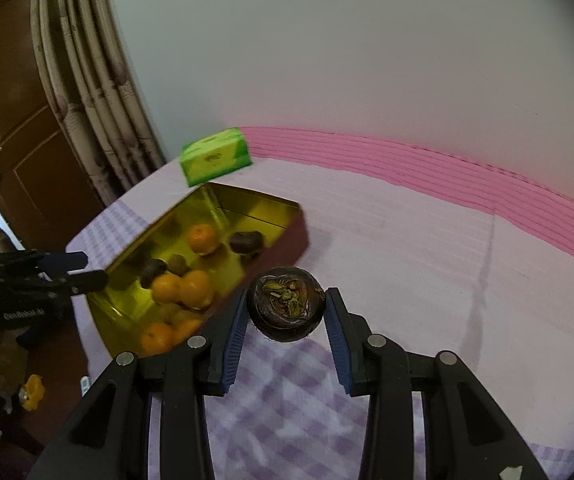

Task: Organize fruits
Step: 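Carry the dark brown fruit over the gold tin with the right gripper, then lower the dark fruit into the tin and open the right gripper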

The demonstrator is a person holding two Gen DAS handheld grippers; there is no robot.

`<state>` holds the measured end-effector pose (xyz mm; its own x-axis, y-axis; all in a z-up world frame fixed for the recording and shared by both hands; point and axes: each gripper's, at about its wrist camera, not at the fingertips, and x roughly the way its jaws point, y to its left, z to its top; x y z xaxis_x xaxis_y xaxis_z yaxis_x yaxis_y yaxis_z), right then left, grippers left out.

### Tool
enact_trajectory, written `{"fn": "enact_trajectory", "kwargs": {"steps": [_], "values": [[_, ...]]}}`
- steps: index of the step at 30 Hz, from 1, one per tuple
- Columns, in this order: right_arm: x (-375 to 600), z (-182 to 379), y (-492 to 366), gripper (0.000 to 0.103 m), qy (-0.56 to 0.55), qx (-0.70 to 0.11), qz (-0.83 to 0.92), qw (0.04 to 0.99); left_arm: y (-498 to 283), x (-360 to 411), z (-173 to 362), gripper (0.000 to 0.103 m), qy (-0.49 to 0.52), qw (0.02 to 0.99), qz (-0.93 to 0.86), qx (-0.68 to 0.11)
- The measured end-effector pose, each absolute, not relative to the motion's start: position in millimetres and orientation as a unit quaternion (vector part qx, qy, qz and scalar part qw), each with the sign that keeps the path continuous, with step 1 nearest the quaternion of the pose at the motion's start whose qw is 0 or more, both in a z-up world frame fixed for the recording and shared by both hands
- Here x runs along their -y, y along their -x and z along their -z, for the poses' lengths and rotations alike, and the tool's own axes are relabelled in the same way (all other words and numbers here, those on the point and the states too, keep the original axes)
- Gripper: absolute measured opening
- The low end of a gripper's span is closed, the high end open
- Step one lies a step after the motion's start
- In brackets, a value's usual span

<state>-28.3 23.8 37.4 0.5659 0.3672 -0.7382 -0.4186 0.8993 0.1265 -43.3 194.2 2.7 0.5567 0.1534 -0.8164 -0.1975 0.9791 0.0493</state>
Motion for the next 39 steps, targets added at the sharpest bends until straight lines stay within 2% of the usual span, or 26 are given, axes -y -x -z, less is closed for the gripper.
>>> {"fn": "enact_trajectory", "kwargs": {"steps": [18, 25, 39], "values": [[-106, -30, 18, 0.036, 0.034, -0.425, -0.295, 0.855, 46, -203, -6, 0.071, 0.017, 0.883, -0.132, -0.451], [-115, -20, 7, 0.036, 0.023, -0.438, -0.298, 0.848, 46, -209, -6, 0.076, 0.027, 0.882, -0.138, -0.45], [-124, -11, -7, 0.037, 0.017, -0.449, -0.294, 0.844, 43, -216, 1, 0.078, 0.046, 0.872, -0.145, -0.466]]}}
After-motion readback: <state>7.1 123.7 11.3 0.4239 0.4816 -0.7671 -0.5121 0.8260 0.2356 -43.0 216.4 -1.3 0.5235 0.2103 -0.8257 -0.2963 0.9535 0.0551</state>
